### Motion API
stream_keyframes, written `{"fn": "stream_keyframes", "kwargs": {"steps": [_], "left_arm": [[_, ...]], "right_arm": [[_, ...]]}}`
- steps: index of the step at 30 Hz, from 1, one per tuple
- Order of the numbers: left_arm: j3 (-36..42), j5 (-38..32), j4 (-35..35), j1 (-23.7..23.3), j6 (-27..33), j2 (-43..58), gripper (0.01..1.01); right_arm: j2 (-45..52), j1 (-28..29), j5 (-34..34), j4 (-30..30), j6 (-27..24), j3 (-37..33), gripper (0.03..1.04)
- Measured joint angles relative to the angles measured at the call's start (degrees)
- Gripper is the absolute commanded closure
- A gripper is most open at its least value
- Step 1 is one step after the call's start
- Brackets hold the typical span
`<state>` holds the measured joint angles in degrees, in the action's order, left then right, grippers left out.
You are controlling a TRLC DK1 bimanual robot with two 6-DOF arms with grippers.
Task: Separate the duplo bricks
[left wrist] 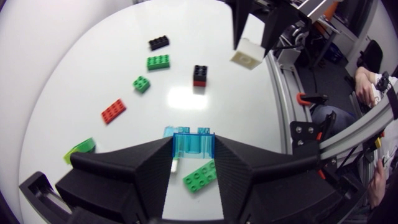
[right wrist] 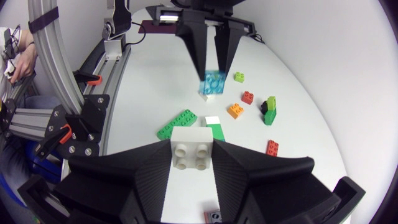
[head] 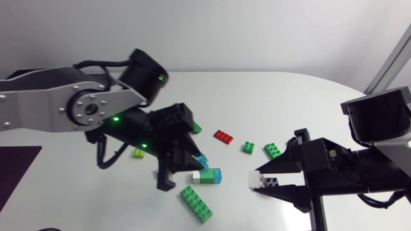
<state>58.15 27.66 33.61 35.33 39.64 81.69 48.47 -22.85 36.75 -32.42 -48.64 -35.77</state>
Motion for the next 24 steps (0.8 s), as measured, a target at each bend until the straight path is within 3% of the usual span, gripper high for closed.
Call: {"fn": "stream_keyframes", "kwargs": {"steps": [5,12,24], "left_arm": [[-11.2,1.2,-1.4,-12.2,5.0,-5.8,0.752],[-23.1,6.5,-7.5,-27.1,7.8,-6.0,0.752],[-35.1,13.4,-20.8,-40.1,11.8,-4.3,0.749]], "right_arm": [[0.4,0.4,0.1,-0.2,-0.2,0.3,0.78],[1.7,0.4,0.1,0.0,-0.2,0.3,0.78],[2.3,0.3,0.1,0.1,-0.2,0.3,0.78]]}}
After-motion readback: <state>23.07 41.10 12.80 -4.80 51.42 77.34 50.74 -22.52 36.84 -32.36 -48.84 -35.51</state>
